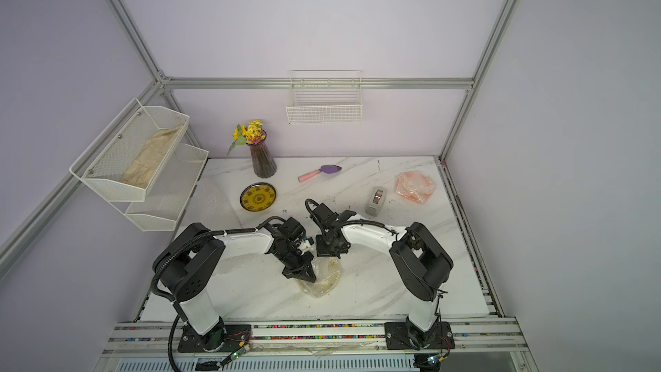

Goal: Wrap dinner plates in bubble wrap
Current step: Wrap the plate in the bubble wrap.

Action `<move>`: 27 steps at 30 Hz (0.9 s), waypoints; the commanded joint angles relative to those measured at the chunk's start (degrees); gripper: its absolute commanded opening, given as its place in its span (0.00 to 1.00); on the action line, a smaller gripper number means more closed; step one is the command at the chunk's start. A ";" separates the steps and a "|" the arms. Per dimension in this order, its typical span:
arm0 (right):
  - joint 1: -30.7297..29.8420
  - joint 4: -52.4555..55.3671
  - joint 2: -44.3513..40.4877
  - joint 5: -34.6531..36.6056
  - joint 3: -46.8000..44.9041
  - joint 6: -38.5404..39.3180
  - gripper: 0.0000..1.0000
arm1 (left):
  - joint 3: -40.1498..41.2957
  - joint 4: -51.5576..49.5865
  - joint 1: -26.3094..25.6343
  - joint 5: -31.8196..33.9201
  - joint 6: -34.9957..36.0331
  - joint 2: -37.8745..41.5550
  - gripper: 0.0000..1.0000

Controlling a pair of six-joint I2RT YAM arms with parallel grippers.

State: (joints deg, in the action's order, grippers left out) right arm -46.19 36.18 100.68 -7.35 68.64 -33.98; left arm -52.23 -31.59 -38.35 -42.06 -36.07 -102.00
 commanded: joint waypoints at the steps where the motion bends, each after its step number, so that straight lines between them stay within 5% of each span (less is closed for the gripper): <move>1: -0.10 4.68 -7.41 0.94 -0.15 -5.16 0.05 | 3.17 -1.05 -0.76 3.53 -2.89 -1.92 0.05; 6: -3.73 -20.10 -12.88 -15.08 -12.05 -22.30 0.04 | 3.67 -0.40 -0.76 3.31 -3.14 -2.15 0.05; 9: -4.25 -21.07 -10.97 -15.64 -15.46 -25.73 0.01 | 3.97 -0.32 -0.76 3.30 -3.08 -2.24 0.05; 15: -4.13 -3.55 -13.78 -7.04 -19.46 -22.59 0.00 | 4.42 -0.73 -0.68 3.87 -3.34 -1.44 0.05; 27: -2.58 -1.01 -8.92 -2.78 -19.01 -9.99 0.00 | -5.83 -5.39 -0.74 1.67 -4.44 3.88 0.12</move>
State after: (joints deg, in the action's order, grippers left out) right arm -49.39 29.89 88.77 -14.74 48.84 -49.21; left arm -52.38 -31.55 -38.92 -42.52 -39.46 -100.60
